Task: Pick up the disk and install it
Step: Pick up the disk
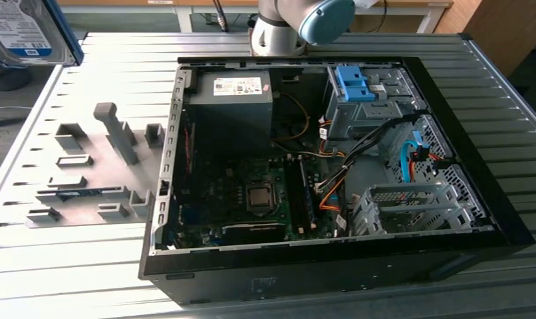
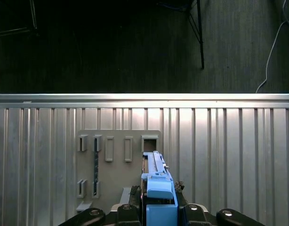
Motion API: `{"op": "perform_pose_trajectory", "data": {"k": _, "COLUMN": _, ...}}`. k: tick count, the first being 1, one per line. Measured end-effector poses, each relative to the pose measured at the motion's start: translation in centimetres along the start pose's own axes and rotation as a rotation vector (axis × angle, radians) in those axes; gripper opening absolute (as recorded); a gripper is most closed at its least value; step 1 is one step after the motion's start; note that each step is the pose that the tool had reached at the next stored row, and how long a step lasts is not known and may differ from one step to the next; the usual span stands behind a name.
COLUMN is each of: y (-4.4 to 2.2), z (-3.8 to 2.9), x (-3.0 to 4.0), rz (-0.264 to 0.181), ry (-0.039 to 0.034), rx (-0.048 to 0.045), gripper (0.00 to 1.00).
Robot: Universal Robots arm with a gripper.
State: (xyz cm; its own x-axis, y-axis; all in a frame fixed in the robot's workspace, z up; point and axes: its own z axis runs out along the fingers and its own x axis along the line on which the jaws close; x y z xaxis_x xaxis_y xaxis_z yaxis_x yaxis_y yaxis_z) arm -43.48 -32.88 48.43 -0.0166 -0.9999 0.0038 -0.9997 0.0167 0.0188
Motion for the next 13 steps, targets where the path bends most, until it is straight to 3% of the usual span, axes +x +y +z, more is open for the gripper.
{"op": "perform_pose_trajectory", "data": {"k": 6, "y": 0.01, "z": -0.41, "x": 0.0, "rz": 0.0, "ry": 0.0, "rx": 0.0, "gripper": 0.36}}
{"op": "perform_pose_trajectory", "data": {"k": 13, "y": 0.03, "z": -1.67, "x": 0.0, "rz": 0.0, "ry": 0.0, "rx": 0.0, "gripper": 0.36}}
